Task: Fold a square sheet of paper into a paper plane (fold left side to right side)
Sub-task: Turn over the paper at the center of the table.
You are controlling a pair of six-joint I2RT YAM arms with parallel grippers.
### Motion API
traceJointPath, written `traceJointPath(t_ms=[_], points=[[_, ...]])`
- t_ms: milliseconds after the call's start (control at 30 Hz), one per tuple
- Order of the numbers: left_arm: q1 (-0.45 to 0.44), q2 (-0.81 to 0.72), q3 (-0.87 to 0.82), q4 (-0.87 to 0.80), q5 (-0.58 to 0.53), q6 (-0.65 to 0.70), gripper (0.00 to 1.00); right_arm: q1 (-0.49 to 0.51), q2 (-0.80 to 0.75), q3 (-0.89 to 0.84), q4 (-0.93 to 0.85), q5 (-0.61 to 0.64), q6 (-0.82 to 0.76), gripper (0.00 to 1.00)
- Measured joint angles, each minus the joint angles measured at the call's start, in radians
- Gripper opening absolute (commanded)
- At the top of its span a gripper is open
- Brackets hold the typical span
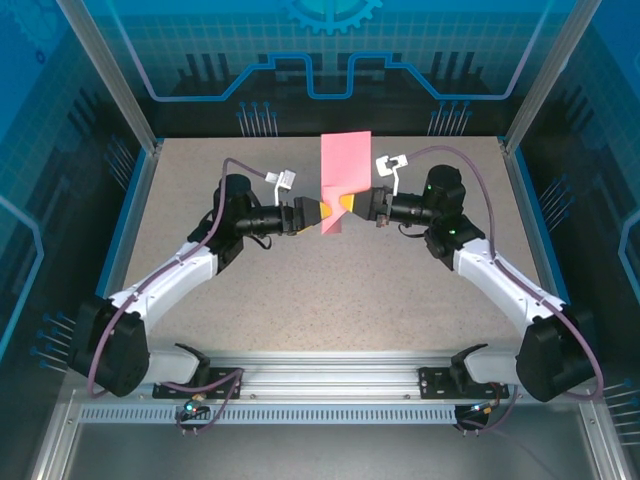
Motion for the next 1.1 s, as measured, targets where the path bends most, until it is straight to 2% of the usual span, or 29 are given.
traceJointPath(t_ms=[100,200,400,500,633,767,900,1100], points=[[-0.012,0.002,0.013,0.019,0.006,-0.011,0.93,0.015,0.024,0.000,0.003,0.000,0.008,0.04],[-0.018,0.003,0.025,0.039,0.012,-0.018,0.84,0.021,0.042,0.000,0.005,0.001,0.021,0.04],[-0.018,0.003,0.029,0.048,0.011,-0.021,0.52,0.022,0.048,0.000,0.034,0.002,0.050,0.06],[-0.018,0.002,0.030,0.046,0.011,-0.018,0.40,0.022,0.048,-0.002,0.045,0.003,0.060,0.08],[-0.019,0.002,0.030,0.044,0.010,-0.016,0.23,0.022,0.047,-0.015,0.050,0.008,0.069,0.15],[-0.020,0.002,0.030,0.024,0.000,-0.005,0.12,0.019,0.040,-0.035,0.023,0.021,0.059,0.26],[-0.021,-0.008,0.032,-0.076,-0.035,0.048,0.07,-0.004,-0.017,-0.041,-0.130,0.066,-0.013,0.38],[-0.070,-0.008,0.138,-0.453,-0.210,0.250,0.00,-0.092,-0.152,-0.038,-0.496,0.259,-0.183,0.53]])
